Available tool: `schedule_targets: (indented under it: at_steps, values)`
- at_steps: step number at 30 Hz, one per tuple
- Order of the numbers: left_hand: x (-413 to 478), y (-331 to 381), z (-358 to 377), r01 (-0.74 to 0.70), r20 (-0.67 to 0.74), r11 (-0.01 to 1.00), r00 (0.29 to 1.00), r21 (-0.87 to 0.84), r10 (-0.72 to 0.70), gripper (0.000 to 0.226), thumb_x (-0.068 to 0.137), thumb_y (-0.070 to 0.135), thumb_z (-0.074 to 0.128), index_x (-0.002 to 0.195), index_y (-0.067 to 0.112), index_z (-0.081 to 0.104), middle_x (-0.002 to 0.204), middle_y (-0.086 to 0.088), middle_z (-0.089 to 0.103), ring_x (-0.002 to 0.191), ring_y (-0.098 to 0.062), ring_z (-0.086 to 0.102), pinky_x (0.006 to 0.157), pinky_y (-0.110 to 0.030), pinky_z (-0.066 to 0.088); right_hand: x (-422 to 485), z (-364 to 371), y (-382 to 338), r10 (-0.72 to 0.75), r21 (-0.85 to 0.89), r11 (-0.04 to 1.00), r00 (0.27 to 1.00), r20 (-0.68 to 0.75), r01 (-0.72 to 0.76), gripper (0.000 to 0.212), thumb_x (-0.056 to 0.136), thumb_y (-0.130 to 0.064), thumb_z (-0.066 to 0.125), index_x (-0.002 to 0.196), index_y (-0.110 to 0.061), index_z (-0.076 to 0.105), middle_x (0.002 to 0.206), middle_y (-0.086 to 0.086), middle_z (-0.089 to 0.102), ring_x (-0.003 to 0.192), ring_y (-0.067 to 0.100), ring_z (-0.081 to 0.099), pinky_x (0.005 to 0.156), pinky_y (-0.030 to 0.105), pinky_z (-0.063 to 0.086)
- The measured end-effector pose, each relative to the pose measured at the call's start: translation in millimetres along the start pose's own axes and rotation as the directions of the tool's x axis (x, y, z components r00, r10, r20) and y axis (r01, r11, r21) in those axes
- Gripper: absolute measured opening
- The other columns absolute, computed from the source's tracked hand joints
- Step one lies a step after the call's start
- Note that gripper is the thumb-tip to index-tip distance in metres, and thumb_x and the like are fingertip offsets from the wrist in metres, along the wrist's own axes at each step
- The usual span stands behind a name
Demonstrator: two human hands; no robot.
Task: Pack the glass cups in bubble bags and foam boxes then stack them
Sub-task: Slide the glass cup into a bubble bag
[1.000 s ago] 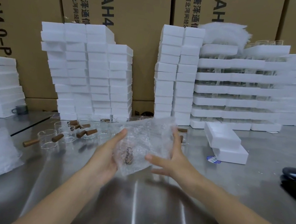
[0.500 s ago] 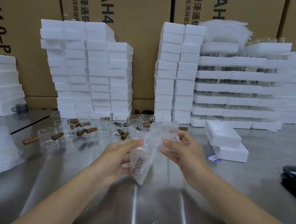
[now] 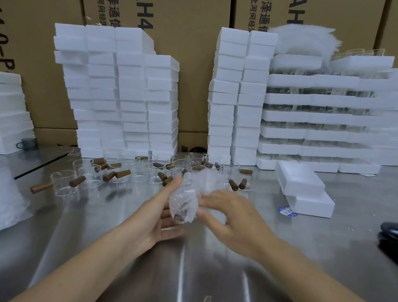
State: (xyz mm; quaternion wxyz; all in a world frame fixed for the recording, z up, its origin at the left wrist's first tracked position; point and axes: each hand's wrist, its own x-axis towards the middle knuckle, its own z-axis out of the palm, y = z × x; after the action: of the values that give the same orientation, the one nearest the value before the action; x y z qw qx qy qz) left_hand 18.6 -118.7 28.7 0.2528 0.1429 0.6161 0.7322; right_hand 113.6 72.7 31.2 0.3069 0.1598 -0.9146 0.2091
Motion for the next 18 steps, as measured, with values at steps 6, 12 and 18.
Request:
schedule_targets:
  at_steps: [6,12,18]
  values:
    - [-3.4,3.1,-4.9,-0.059,0.043,0.99,0.998,0.127,0.054,0.08,0.065,0.078,0.088,0.1,0.005,0.083,0.073,-0.008,0.077,0.054,-0.017,0.071,0.05,-0.021,0.054,-1.2,6.3,-13.2,-0.163,-0.155,0.97,0.973,0.162,0.188,0.034,0.101,-0.048,0.05,0.114,-0.027,0.073,0.113,-0.012,0.071,0.106,0.004,0.058,0.095,0.029,0.046]
    - [-7.8,6.0,2.8,-0.025,0.184,0.997,0.983,0.069,0.012,0.06,0.074,0.076,0.082,0.108,0.028,0.086,0.107,-0.005,0.082,0.078,-0.016,0.078,0.065,-0.028,0.061,0.2,2.4,-15.3,0.034,0.26,0.965,0.999,-0.038,-0.023,0.022,0.087,-0.037,0.066,0.087,-0.038,0.044,0.083,-0.012,0.059,0.08,0.013,0.061,0.069,0.038,0.054]
    - [-6.4,6.1,-3.0,-0.058,0.209,0.998,0.976,0.022,0.053,0.061,0.073,0.074,0.084,0.108,0.024,0.086,0.096,-0.005,0.077,0.073,-0.015,0.072,0.066,-0.029,0.058,4.0,9.3,-15.4,0.23,0.585,0.793,0.973,-0.032,-0.168,0.087,0.078,-0.041,0.086,0.149,-0.048,0.036,0.091,-0.006,0.074,0.094,0.013,0.071,0.085,0.04,0.057]
